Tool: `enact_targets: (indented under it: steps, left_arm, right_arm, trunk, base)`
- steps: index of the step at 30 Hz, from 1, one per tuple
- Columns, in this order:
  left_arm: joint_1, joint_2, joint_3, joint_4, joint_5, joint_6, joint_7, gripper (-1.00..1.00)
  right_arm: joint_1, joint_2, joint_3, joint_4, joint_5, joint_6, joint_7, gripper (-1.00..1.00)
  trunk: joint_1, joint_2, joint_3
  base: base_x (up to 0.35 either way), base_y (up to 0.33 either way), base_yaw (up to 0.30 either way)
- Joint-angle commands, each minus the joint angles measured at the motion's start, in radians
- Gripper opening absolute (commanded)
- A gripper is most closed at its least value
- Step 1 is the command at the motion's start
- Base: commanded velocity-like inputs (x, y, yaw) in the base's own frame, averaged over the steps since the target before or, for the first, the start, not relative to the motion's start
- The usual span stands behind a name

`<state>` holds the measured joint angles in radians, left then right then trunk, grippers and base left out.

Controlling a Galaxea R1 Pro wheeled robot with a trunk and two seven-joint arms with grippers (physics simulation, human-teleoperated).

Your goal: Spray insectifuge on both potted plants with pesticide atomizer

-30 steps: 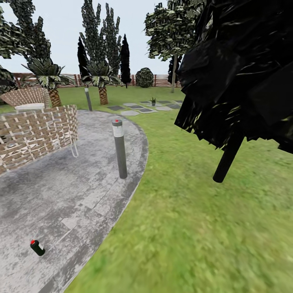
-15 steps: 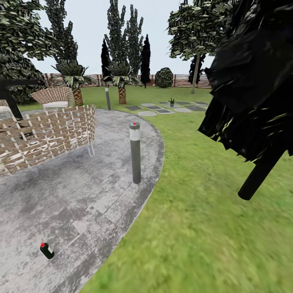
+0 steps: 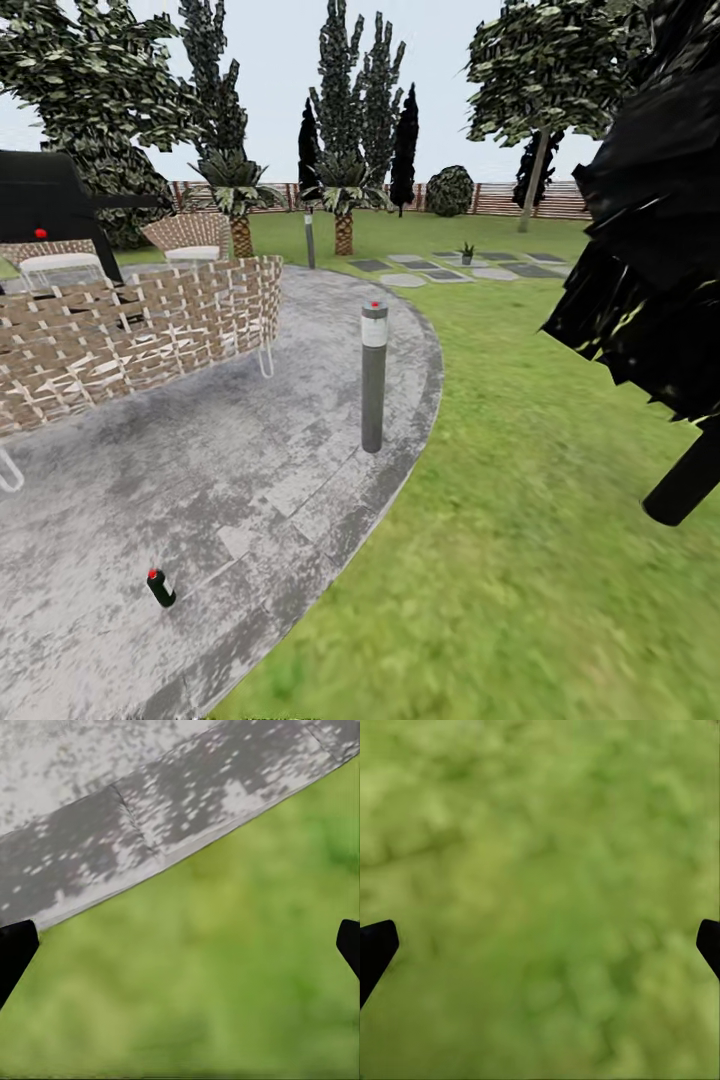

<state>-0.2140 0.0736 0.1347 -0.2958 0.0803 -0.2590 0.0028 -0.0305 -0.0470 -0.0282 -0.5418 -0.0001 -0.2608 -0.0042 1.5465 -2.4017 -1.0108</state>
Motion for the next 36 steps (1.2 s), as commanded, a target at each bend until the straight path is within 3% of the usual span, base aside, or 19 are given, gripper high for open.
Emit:
enact_targets:
  steps: [1,21,36]
  left_arm:
    - [-0.001,0.0,-0.003,0.001,0.008,-0.003,0.0,1.0]
    - [-0.001,0.001,-0.002,0.002,0.009,-0.003,0.002,1.0]
    - [-0.001,0.001,-0.001,0.001,0.009,-0.003,0.002,1.0]
  right_arm:
    - [0.0,0.0,-0.001,0.0,0.0,-0.003,0.0,1.0]
    - [0.0,0.0,-0.001,0.0,0.0,-0.003,0.0,1.0]
    - [0.0,0.0,-0.001,0.0,0.0,-0.003,0.0,1.0]
  trunk:
    - [0.0,0.0,-0.001]
    - [0.0,0.0,-0.001]
    - [0.0,0.0,-0.001]
  base:
    - [0.0,0.0,0.276]
    - [0.01,0.0,0.276]
    - [0.244,-0.116,0.276]
